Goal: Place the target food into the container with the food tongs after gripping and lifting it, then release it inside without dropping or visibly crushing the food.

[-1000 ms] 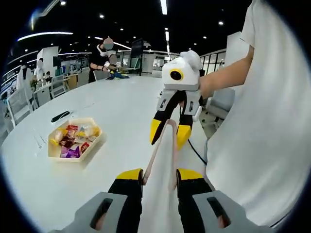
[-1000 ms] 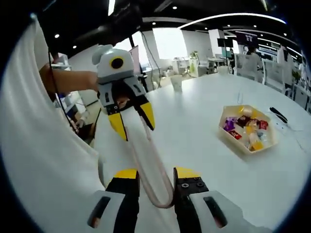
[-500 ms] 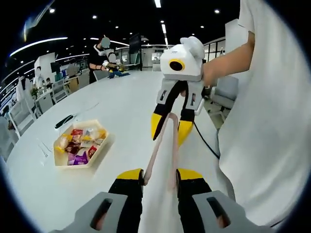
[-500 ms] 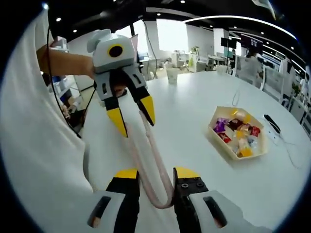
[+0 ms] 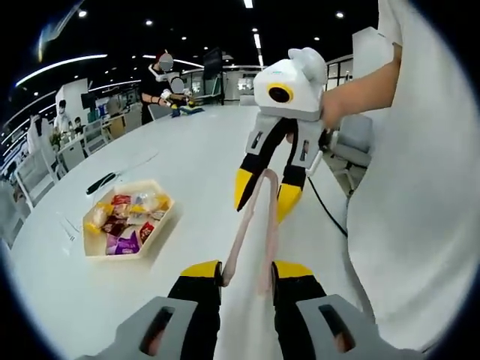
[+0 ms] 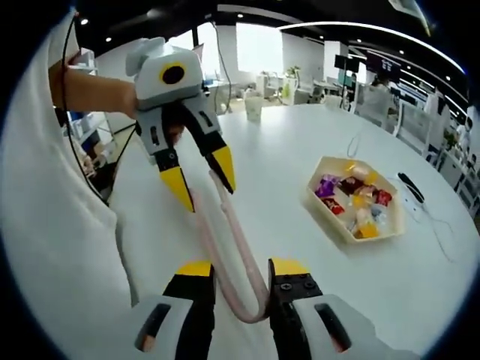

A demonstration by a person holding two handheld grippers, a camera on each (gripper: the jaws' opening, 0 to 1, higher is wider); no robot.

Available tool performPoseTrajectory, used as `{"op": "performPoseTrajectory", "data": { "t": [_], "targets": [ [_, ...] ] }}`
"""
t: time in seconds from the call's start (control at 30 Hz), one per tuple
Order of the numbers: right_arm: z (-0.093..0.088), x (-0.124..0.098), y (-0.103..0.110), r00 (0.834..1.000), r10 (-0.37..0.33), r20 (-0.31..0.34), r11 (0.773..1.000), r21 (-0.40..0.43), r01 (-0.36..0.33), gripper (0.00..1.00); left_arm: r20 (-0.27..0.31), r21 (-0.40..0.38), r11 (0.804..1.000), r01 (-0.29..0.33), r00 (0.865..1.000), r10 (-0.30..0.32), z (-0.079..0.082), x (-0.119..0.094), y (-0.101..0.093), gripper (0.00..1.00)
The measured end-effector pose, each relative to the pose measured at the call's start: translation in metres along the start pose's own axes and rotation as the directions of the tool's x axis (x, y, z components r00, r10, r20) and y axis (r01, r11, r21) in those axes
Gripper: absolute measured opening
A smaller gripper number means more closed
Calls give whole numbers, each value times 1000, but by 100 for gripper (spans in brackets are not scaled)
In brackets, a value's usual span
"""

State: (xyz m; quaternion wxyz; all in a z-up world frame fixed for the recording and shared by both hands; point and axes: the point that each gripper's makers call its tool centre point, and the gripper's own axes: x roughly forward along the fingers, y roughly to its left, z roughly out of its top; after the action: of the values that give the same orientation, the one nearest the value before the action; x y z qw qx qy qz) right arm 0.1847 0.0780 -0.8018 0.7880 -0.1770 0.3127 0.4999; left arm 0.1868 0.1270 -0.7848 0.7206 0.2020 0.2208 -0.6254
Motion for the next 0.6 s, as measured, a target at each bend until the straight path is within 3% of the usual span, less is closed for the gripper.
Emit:
{"op": "performPoseTrajectory", "data": {
  "t": [0.13, 0.33, 0.6],
  "targets": [
    [-2, 3, -3, 1000, -1, -21, 1000, -13, 0, 27, -19, 5, 1000, 0, 1000, 0, -4, 4, 1, 24],
    [-3, 10, -16, 999, -26, -20, 998, -52, 25, 27, -14, -50, 999, -13, 1000, 13, -8, 9, 14, 23],
    [-7, 20, -23, 999, -40, -6, 999, -30, 40, 28, -40, -80, 997, -17, 999, 14, -18, 12, 17, 24]
  ]
}}
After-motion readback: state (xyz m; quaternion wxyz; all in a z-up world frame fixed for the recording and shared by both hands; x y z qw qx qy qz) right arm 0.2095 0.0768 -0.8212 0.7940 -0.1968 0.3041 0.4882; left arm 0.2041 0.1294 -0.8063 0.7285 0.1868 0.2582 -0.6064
